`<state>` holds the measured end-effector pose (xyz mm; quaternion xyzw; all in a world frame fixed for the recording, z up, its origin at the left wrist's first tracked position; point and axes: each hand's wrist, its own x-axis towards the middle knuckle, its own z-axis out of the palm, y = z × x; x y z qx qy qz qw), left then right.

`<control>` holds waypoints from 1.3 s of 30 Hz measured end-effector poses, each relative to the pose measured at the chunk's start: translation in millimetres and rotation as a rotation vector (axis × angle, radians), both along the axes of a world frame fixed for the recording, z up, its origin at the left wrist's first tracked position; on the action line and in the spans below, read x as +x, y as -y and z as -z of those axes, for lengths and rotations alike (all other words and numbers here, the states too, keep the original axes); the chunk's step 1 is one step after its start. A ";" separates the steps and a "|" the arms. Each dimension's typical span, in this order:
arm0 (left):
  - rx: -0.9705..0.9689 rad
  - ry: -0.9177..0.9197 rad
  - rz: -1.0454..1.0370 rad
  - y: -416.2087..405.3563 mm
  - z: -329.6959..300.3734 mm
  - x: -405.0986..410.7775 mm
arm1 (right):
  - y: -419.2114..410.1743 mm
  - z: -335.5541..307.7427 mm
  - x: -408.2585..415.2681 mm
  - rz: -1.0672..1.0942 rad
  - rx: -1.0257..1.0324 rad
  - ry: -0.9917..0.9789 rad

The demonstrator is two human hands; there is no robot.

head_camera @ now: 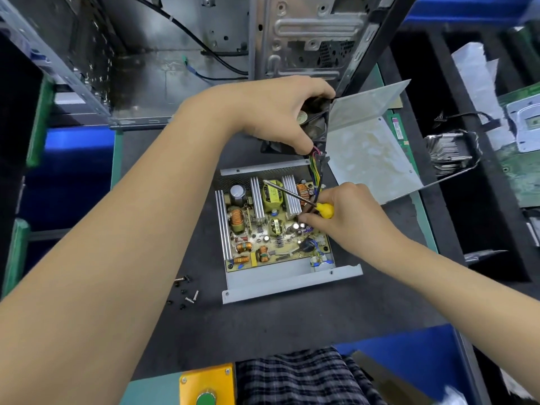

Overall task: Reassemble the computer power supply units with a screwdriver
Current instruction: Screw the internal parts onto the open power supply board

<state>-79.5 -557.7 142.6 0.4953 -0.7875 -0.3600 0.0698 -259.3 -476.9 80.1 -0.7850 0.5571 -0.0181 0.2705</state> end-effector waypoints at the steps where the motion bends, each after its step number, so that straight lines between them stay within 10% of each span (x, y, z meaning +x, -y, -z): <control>1: -0.001 -0.002 0.000 -0.4 0.0 0.3 | 1.6 -1.2 -0.5 -0.019 0.018 0.004; 39: -0.005 0.029 0.021 6.6 8.0 7.5 | 0.1 -3.0 -14.3 -0.176 -0.101 0.297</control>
